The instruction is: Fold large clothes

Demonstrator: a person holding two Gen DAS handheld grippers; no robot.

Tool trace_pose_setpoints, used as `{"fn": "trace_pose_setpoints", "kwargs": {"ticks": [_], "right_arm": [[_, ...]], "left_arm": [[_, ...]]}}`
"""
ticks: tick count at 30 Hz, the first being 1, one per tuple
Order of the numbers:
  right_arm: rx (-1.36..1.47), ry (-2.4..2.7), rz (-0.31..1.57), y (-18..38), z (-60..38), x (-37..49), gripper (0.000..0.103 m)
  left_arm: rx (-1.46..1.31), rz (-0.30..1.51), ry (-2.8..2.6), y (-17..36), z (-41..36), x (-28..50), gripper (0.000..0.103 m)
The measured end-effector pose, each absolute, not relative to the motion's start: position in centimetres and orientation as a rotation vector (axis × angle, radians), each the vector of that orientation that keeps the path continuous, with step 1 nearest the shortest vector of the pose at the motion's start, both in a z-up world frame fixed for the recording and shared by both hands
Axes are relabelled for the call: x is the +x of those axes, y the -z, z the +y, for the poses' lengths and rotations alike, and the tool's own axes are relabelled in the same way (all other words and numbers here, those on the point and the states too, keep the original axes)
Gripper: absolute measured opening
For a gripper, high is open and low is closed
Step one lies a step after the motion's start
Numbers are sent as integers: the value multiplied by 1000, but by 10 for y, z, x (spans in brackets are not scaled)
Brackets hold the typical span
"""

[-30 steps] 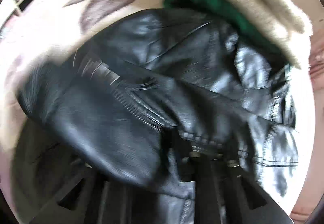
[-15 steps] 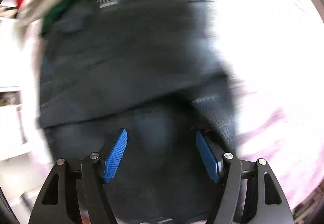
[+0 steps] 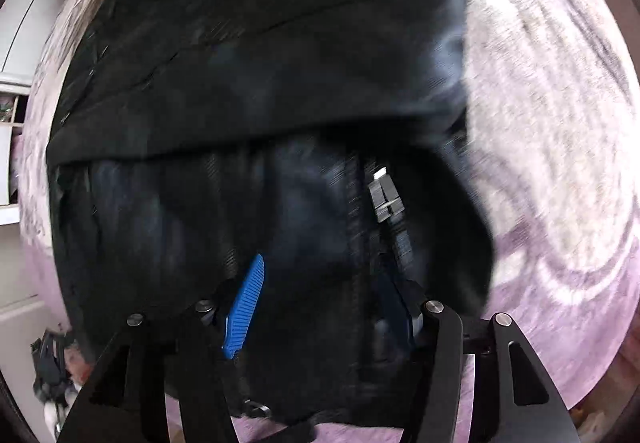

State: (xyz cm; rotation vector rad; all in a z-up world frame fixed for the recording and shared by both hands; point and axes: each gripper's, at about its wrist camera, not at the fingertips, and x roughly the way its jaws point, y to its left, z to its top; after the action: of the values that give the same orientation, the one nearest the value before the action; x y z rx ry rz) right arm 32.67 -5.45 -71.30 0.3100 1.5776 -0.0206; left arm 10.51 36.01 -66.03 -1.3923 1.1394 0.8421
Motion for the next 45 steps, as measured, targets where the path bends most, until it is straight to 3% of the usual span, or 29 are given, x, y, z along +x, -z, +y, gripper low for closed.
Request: {"fn": "trace_pose_setpoints", "kwargs": {"ticks": [1,2,7,10,11,12,17,18,20,21,22,25,27,31,39,45], "right_arm": [[311,23,1578,713,-46,325,60],[311,25,1573,715,-37,323,60],[311,45,1568,711,28,324,60],[304,42,1578,706,62,333,60],[293,40,1581,709,81,338,60],[280,34,1586,709,98,341,60],[236,5,1591,710,163,358,60],[224,8,1593,712,183,366,61],[128,57,1586,710,215,375,75],[69,86,1565,707,233,381,83],[7,116,1539,703,253,395,83],[-176,216,1431,685,299,415,84],[-272,251,1369,680,328,427,91],[-324,268,1325,679,374,446,91],[-123,228,1357,657,376,453,91],[87,284,1422,625,328,417,91]], "left_arm": [[-1351,1122,-856,655,368,107,15],[-1286,1081,-839,646,380,111,12],[-1210,961,-731,626,409,122,11],[-1351,951,-645,660,428,119,18],[-1415,943,-607,673,429,117,31],[-1488,914,-577,686,433,113,36],[-1531,787,-665,684,433,115,36],[-1477,796,-705,678,433,121,35],[-1313,843,-778,661,417,139,12],[-1211,861,-796,650,417,152,8],[-1134,876,-809,640,417,163,7],[-907,908,-811,614,417,192,6],[-795,912,-791,598,415,209,6],[-598,905,-723,560,398,240,5],[-256,891,-511,486,318,314,4],[-78,921,-173,455,174,364,4]]}}
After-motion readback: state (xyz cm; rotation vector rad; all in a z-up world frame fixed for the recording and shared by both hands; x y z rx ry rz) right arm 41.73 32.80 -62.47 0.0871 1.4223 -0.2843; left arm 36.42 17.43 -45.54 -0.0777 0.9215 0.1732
